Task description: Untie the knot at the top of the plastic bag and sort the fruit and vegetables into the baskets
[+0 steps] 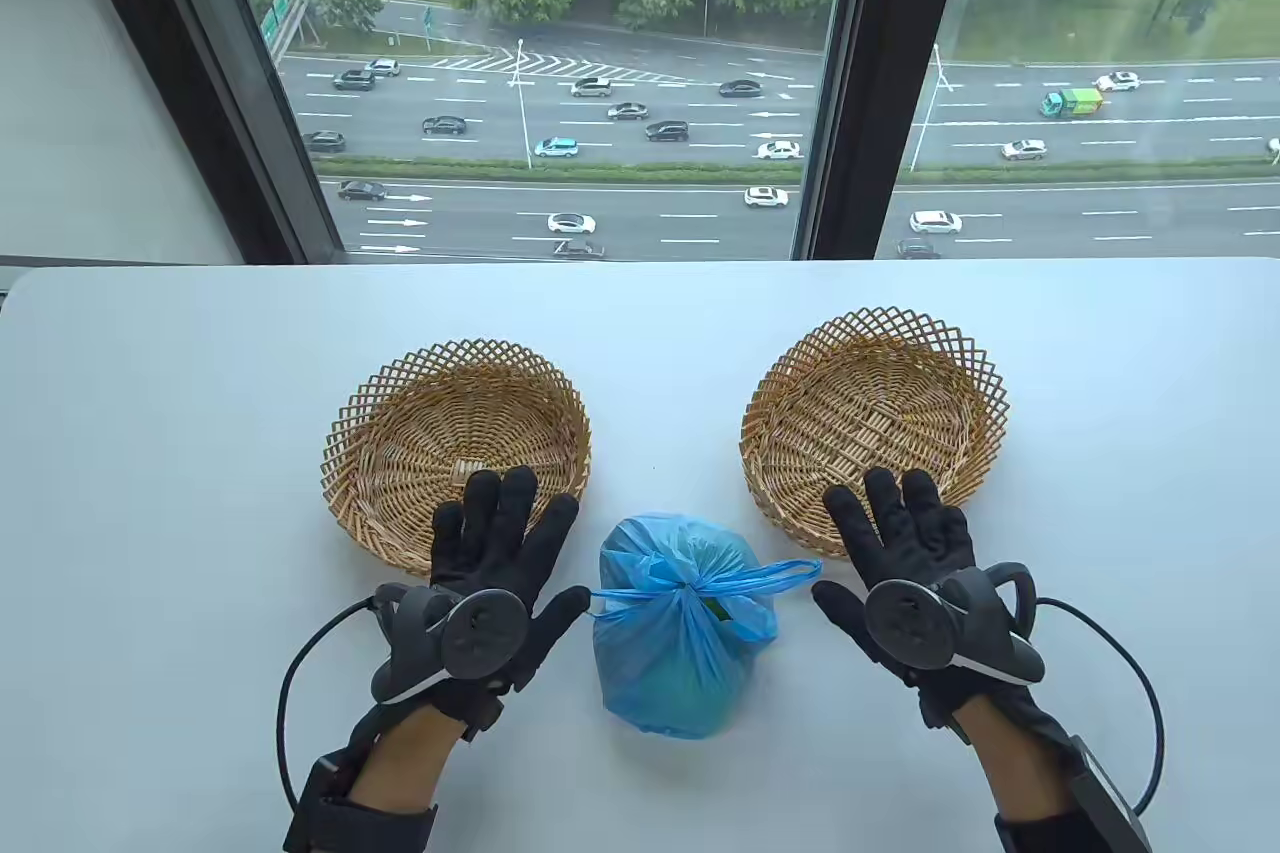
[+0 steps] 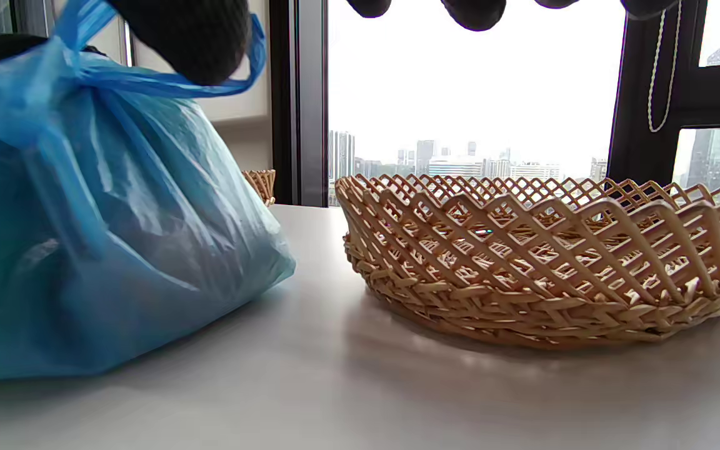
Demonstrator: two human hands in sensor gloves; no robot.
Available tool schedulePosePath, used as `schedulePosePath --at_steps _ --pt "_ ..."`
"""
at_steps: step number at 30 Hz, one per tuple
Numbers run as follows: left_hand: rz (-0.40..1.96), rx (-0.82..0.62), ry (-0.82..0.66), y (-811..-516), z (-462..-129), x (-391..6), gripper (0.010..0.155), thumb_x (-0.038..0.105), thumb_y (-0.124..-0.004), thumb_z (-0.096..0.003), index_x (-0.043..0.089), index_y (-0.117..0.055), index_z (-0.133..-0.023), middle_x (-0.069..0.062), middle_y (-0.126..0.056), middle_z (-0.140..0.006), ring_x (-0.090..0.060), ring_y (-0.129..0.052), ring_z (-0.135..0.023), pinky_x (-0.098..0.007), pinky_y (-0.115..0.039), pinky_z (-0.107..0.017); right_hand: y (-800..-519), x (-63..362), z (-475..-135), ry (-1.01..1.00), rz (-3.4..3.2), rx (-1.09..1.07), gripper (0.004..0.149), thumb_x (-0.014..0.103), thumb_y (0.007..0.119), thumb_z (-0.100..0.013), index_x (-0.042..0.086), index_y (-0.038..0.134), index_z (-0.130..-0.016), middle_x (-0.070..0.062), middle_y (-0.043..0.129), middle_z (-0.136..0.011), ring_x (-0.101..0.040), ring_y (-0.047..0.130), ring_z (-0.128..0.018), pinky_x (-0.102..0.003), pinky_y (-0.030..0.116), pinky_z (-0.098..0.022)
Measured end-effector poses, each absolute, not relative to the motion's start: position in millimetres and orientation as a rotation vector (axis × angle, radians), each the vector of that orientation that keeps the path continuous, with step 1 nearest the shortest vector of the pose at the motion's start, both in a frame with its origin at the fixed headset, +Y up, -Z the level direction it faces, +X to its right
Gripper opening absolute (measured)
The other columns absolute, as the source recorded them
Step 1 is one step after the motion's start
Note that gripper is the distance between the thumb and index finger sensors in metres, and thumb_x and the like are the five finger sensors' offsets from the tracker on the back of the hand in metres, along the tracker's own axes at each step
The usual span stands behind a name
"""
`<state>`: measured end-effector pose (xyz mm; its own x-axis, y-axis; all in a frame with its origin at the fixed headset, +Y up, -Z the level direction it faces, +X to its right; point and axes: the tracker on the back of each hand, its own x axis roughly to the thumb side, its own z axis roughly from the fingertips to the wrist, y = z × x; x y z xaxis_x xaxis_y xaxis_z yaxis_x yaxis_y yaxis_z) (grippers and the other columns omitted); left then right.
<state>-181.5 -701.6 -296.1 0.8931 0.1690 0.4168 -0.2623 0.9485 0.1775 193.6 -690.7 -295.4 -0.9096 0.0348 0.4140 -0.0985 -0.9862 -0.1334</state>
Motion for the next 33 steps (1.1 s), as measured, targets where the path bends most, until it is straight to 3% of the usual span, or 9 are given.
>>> schedulePosePath --at_steps 26,33 --pt "0.253 0.27 -0.415 -695 -294 -184 0.082 0.065 -0.07 -0.0475 0.032 -0.042 -0.117 -0.011 -0.029 -0.124 -0.04 -0.015 -0.108 -0.064 -0.025 -0.072 -688 197 -295 -0.259 2.971 0.641 0.085 0.055 0.067 -0.059 0.01 0.027 -0.118 -0.036 0.035 -0.116 -0.069 0.031 -0.099 -0.078 0.043 -0.064" --pt "0.247 0.277 -0.426 -695 -295 -185 0.083 0.067 -0.069 -0.047 0.032 -0.042 -0.118 -0.011 -0.03 -0.124 -0.04 -0.017 -0.109 -0.064 -0.027 -0.073 -684 197 -294 -0.313 2.943 0.634 0.087 0.055 0.067 -0.058 0.003 0.031 -0.118 -0.038 0.03 -0.116 -0.07 0.033 -0.098 -0.078 0.044 -0.064"
